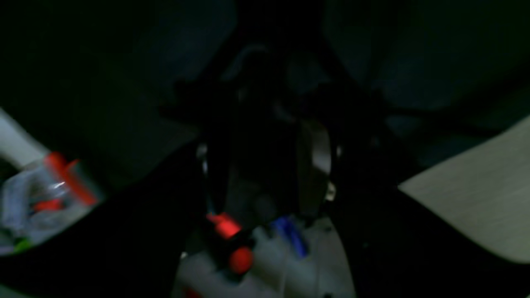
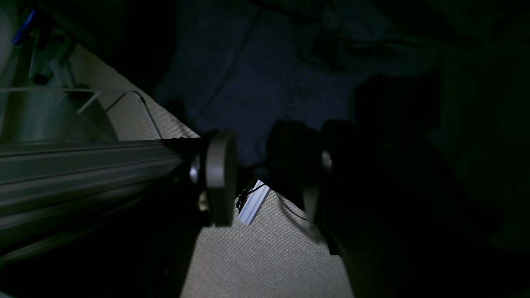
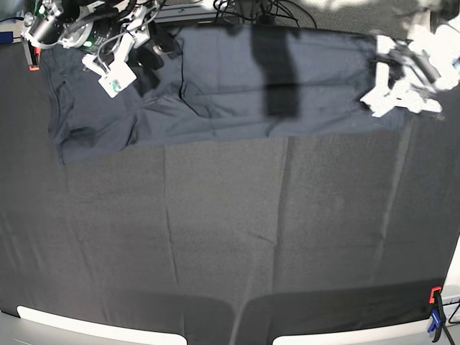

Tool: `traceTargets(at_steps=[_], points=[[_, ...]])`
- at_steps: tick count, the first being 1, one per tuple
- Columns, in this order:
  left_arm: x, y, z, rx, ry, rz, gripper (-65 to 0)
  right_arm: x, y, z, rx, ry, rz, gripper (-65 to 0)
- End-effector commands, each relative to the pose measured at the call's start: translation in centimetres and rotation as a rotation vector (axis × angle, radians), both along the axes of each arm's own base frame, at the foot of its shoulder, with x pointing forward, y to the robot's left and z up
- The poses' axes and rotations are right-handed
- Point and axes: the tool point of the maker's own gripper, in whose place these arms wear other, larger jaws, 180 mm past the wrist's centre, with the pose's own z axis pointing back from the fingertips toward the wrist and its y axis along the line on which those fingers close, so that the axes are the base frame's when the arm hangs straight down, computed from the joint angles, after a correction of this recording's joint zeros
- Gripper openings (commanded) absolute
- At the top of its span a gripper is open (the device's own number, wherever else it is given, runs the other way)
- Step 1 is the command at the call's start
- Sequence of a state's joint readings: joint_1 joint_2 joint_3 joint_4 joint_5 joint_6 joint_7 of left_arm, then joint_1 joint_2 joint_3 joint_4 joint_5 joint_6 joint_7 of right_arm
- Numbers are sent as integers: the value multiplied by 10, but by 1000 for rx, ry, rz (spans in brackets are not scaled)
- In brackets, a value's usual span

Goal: Layout the t-shirt on the table in an organized manner, then fold the t-shirt properly
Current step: 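Grasp the folded edge with the left gripper near the shirt's side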

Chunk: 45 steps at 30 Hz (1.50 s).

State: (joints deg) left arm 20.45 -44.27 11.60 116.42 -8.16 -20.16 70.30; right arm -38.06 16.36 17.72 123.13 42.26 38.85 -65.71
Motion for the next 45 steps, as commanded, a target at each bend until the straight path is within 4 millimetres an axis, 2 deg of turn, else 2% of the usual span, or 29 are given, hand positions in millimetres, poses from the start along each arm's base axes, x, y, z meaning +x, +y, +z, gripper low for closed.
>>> traceTargets(at_steps=[1,5,11,13,15,18,20,26,32,37,45], points=[[6,7,9,26,-23,-17,-408,4,4,9,17,-41,25,-406],[9,23,15,75,-25,-36,-408,7,5,11,25,-55,21,-406],[15,27,21,104,-58,-38,-408,20,10,22,71,-124,1,-406],[22,15,28,63,-101,-69,-408,23,10,23,70,-134,2,-406],[26,-10,35,-34,-139,-131,-408,27,10,25,68,-146,4,-406],[9,-53,39,-200,-67,-289,-408,31,9,26,67,-158,5,-406],[0,-65,38,-260,-21,-334,-408,32,9,27,67,-161,5,-406],[16,-52,32,-254,-14,-283,-408,32,9,27,67,-160,5,-406],[31,-51,33,-350,46,-200,-408,32,9,27,67,-160,5,-406],[37,-43,23,-455,147,-91,-409,32,9,27,67,-160,5,-406],[27,-19,-3,-539,289,79,-409,32,9,27,67,-160,5,-406]])
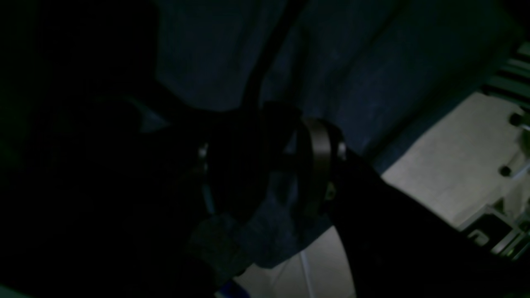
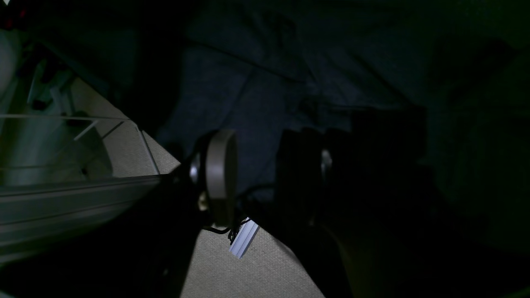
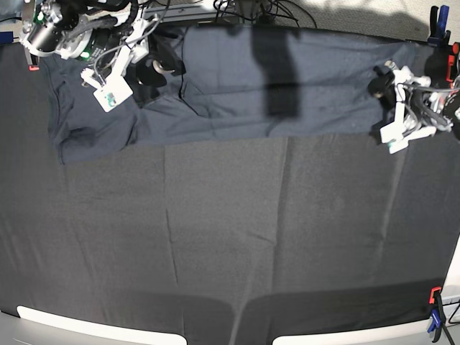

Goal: Layout the t-shirt on the table in an organized manner, then fold the t-shirt properly
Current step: 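Grasp the folded edge with the left gripper near the shirt's side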

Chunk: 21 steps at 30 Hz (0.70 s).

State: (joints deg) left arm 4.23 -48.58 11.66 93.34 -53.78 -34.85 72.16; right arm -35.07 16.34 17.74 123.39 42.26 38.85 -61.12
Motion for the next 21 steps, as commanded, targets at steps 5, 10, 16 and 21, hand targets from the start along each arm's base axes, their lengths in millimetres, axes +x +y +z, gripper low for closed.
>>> traceTargets(at_steps=[5,10,16,21], points=[[-5,-5,10,-57,40,-12,-409,3,4,10,20,-42,24,-406],[-18,-14,16,-117,101,-50,-409,3,4,10,19,-42,24,-406],[-8,-12,15,-106,46,-36,-409,3,4,10,19,-41,24,-406],[8,-11,14,-96,-12,50,-409,2,4,9,15,-36,26,-406]])
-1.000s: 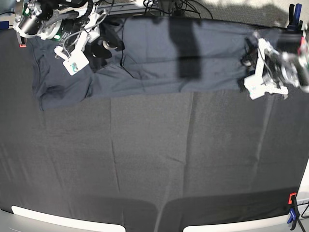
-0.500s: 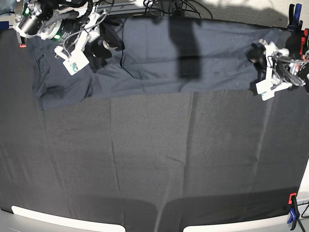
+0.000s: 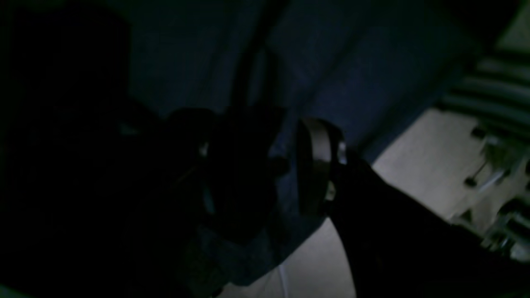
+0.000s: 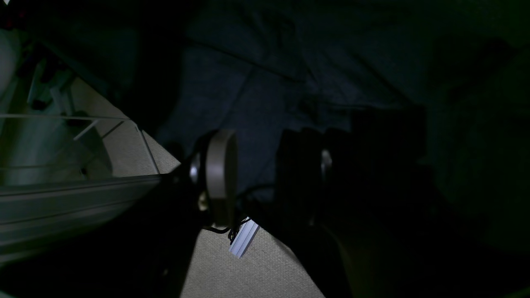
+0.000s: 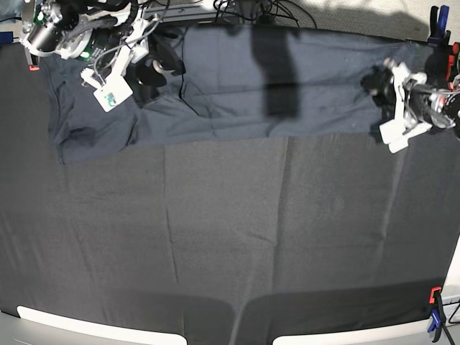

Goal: Layout the t-shirt on the table in an organized manner, then fold the t-shirt properly
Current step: 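Grasp the folded edge with the left gripper near the shirt's side, then drag the shirt's side inward with the left gripper toward the right gripper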

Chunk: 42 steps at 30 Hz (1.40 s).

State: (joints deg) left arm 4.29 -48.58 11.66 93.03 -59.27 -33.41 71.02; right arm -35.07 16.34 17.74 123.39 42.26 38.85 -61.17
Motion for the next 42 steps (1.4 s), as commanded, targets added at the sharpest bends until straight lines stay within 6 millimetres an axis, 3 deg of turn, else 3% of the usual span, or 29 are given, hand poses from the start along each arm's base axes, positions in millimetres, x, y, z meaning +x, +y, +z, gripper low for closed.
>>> traceTargets(at_steps=[1,11,19,22,26,33,39,42], points=[[6,4,7,4,-23,0,-409,2,4,9,16,-37,26,-406],[-38,9,-12,30,100,-32,-413,2,3,9,12,-32,28,-406],[-43,9,-13,31,113,-35,-650,-1,2,6,-2,-15,33,-406],[-54,14,-16,57,154,-50,-650,-3,1,4,-13,-2,37,-406],[-71,36,-19,126,183,-109,-650,-4,-1,2,-26,4,37,-406],[-64,76,-19,264,127,-51,-650,5,-33,-8,-203,-31,-8,-406],[-62,81,-13,296,115,-75,-650,20,-37,20,-62,-119,-90,-406],[-55,73,-2,297,72,-115,-650,24,-49,26,-68,-137,-128,-406]])
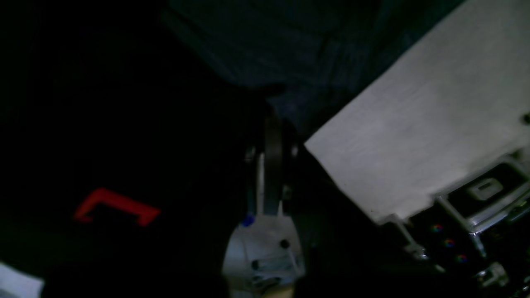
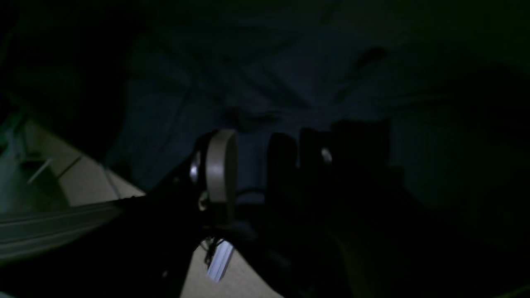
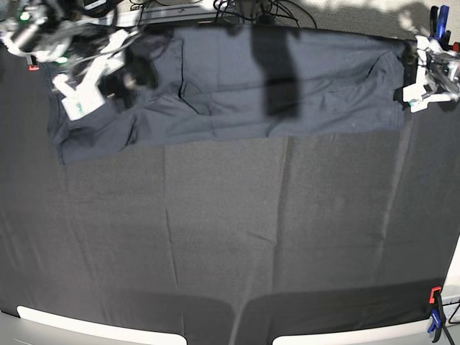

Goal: Layout the t-shirt on the table in an organized manner, then fold the t-shirt properly
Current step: 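Drag the shirt's side inward with the left gripper toward the right gripper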

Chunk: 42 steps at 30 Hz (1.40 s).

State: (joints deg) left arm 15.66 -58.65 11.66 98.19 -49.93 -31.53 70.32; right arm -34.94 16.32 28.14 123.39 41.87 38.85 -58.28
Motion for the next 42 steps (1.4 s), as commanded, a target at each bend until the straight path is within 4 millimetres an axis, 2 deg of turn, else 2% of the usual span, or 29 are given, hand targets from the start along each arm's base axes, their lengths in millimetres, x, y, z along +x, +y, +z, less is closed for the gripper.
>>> traceTargets(at_steps=[1,6,10,12,14,15,18,23,27,32,37,42], points=[[13,-3,13,-5,-50,-24,-650,4,-1,11,-6,-47,15,-406],[39,-45,39,-45,-251,-165,-650,5,-24,15,-54,-52,-40,-406],[70,-93,60,-165,-470,-75,-639,4,-40,17,-88,-52,-78,-406],[78,-113,63,-229,-523,-45,-557,3,-45,17,-103,-44,-90,-406],[77,-127,61,-264,-512,-18,-482,2,-49,17,-113,-37,-97,-406],[76,-133,59,-278,-506,-6,-461,1,-49,16,-116,-33,-97,-406],[75,-148,55,-322,-494,31,-454,1,-49,16,-115,-32,-96,-406],[83,-165,52,-399,-457,88,-454,1,-49,16,-115,-32,-96,-406],[84,-176,49,-471,-346,122,-454,1,-49,16,-115,-33,-96,-406],[96,-178,40,-490,-309,166,-454,1,-49,16,-115,-33,-96,-406],[84,-180,27,-493,-220,152,-454,1,-49,16,-115,-33,-96,-406],[79,-185,28,-540,-186,153,-454,1,-49,16,-114,-33,-96,-406]])
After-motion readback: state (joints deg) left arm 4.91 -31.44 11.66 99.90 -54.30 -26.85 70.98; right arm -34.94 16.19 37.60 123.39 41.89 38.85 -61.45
